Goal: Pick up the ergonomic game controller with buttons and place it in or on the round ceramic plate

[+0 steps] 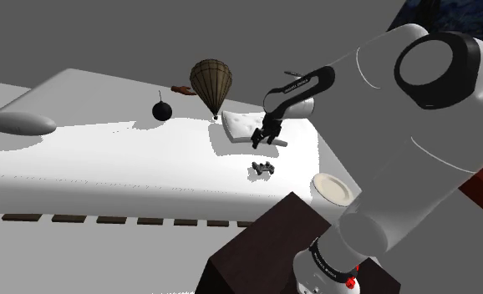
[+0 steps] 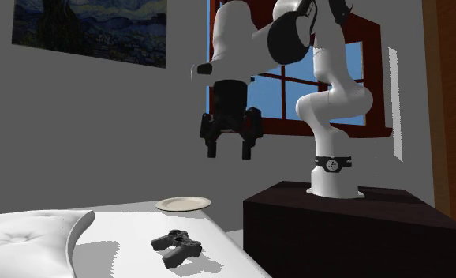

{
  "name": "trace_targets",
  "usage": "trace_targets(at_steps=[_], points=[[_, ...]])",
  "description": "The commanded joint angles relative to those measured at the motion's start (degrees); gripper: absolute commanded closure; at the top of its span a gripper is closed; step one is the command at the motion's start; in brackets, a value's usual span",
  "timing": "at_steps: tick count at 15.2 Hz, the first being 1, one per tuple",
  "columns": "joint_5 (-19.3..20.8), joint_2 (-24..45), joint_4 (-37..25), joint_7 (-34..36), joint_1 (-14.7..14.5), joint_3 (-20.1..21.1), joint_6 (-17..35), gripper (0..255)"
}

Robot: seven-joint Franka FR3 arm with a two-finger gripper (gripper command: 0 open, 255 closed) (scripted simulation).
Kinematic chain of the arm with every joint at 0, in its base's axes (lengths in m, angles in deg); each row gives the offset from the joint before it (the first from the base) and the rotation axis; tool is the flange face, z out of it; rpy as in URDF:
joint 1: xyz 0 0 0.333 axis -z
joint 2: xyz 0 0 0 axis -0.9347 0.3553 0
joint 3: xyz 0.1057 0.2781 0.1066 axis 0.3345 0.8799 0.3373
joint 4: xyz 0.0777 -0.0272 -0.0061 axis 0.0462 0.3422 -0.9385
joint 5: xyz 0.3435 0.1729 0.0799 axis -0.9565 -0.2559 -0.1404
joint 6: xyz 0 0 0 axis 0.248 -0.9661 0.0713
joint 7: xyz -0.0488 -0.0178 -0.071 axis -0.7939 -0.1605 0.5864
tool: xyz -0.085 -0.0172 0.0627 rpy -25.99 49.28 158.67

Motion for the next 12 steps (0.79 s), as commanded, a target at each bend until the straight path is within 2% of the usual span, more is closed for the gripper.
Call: trace_targets(at_steps=[1, 7, 12], points=[[-1.76, 4.45, -1.99, -2.23, 0.64, -0.42, 2.18, 0], [-7.48, 18.11, -9.57, -8.48, 4.21, 0.56, 7.20, 0], [-10.59, 29.16, -17.74, -12.10, 8.15, 2.41, 9.46, 0]])
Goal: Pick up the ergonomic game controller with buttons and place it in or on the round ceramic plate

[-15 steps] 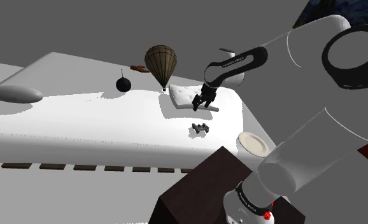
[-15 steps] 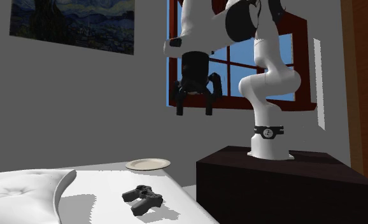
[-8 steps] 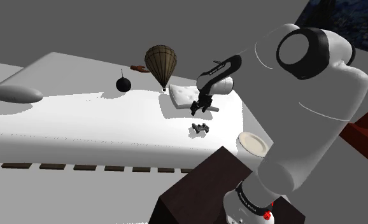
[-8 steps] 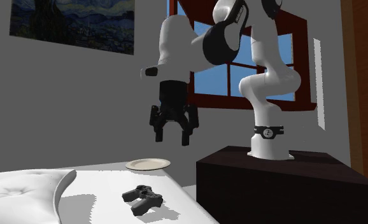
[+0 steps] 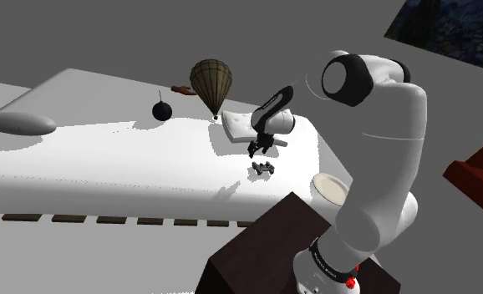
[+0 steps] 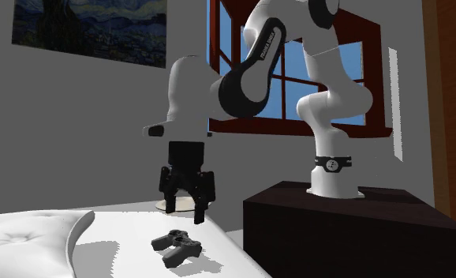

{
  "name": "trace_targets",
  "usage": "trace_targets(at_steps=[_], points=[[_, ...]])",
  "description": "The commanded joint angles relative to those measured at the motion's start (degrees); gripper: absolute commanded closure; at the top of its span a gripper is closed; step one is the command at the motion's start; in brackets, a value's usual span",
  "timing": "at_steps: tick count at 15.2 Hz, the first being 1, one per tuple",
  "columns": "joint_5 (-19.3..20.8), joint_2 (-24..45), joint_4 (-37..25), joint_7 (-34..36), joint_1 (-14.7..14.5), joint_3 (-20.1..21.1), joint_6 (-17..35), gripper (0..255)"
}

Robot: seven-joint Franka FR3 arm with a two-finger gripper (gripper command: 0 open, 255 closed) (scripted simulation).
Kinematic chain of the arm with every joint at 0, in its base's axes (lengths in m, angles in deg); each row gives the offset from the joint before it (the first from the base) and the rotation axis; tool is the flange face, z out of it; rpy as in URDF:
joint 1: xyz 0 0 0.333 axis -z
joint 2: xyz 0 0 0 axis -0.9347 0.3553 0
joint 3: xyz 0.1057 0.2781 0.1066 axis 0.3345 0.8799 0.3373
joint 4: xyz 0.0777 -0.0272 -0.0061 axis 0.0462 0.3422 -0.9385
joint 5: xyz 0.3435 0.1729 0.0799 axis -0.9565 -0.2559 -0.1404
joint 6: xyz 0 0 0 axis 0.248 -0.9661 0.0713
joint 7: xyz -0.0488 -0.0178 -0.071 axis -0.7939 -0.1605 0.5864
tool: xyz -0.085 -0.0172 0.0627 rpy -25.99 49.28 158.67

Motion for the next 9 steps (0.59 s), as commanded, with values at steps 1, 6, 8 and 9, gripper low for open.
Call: trace_targets(at_steps=[1, 6, 8, 9], points=[[-0.94, 4.49, -3.78, -1.17, 1.58, 0.70, 0.47, 0], [-1.90, 10.55, -8.41, -2.33, 3.54, 1.77, 1.72, 0], [-2.19, 11.99, -8.98, -2.53, 3.88, 2.15, 2.60, 0], [-2.33, 12.71, -9.29, -2.63, 4.05, 2.34, 3.03, 0]])
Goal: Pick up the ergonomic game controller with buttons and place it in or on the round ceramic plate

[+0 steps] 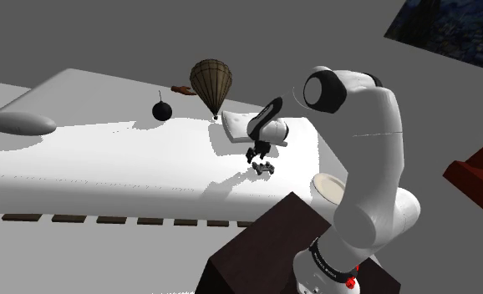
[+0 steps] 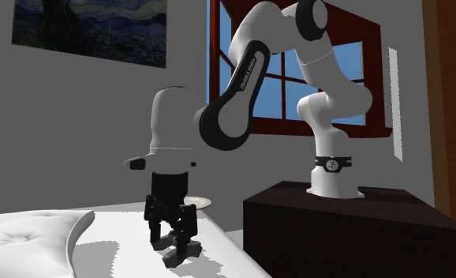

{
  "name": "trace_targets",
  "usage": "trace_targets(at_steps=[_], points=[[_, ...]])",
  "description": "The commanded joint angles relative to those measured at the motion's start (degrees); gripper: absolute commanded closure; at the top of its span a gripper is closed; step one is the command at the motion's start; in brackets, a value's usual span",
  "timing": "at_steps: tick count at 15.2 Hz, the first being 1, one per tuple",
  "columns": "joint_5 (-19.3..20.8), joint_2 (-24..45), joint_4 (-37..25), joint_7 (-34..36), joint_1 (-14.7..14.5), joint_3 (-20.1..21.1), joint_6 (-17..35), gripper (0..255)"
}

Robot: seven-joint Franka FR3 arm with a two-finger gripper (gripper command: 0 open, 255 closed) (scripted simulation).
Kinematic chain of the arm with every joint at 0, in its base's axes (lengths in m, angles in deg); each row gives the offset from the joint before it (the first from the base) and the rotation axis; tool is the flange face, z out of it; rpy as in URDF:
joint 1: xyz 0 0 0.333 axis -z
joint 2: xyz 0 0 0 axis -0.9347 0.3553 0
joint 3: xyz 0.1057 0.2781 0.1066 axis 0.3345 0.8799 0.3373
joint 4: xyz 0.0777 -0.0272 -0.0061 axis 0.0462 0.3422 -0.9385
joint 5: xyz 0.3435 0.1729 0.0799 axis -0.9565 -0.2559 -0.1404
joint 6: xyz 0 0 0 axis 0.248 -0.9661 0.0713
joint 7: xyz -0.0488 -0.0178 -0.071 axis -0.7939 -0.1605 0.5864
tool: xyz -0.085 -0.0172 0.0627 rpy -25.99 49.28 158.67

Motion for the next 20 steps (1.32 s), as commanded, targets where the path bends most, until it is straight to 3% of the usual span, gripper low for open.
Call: trace_targets(at_steps=[1, 10, 11, 20], points=[[-0.28, 1.35, -0.50, -0.12, 0.25, 0.37, 0.88, 0], [-0.47, 2.50, -1.02, -0.26, 0.51, 0.66, 1.52, 0], [-0.47, 2.50, -1.02, -0.26, 0.51, 0.66, 1.52, 255], [-0.47, 2.51, -1.02, -0.26, 0.51, 0.66, 1.53, 255]])
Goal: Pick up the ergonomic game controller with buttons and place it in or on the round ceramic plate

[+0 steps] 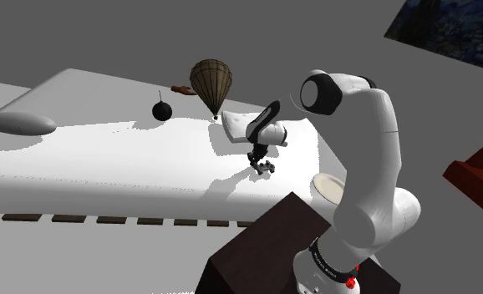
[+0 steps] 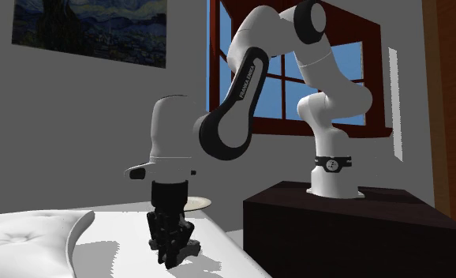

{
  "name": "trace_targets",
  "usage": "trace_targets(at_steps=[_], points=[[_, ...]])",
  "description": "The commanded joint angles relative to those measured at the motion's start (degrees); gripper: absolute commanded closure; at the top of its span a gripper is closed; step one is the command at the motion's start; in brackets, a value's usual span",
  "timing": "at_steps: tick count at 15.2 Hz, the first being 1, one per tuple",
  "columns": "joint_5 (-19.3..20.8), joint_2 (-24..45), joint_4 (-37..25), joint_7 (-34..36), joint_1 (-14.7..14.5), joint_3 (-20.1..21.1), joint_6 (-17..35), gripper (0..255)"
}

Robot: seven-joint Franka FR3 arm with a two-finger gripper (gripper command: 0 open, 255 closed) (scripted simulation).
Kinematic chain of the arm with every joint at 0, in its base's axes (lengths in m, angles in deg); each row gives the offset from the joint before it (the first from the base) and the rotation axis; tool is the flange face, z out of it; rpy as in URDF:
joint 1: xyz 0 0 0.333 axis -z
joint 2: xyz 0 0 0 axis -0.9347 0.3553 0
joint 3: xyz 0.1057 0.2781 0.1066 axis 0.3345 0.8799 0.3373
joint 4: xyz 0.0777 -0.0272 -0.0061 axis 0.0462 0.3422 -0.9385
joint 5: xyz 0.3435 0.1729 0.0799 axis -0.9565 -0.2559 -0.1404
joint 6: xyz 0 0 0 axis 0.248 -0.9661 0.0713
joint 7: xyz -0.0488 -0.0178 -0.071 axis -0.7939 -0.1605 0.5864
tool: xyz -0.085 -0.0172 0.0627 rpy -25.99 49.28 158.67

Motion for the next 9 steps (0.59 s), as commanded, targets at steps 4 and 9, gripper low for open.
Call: trace_targets(at_steps=[4, 9], points=[[0.53, -2.87, 1.21, 0.30, -0.59, -0.76, -1.72, 255], [1.30, -6.39, 2.44, 0.76, -1.35, -1.72, -4.03, 255]])
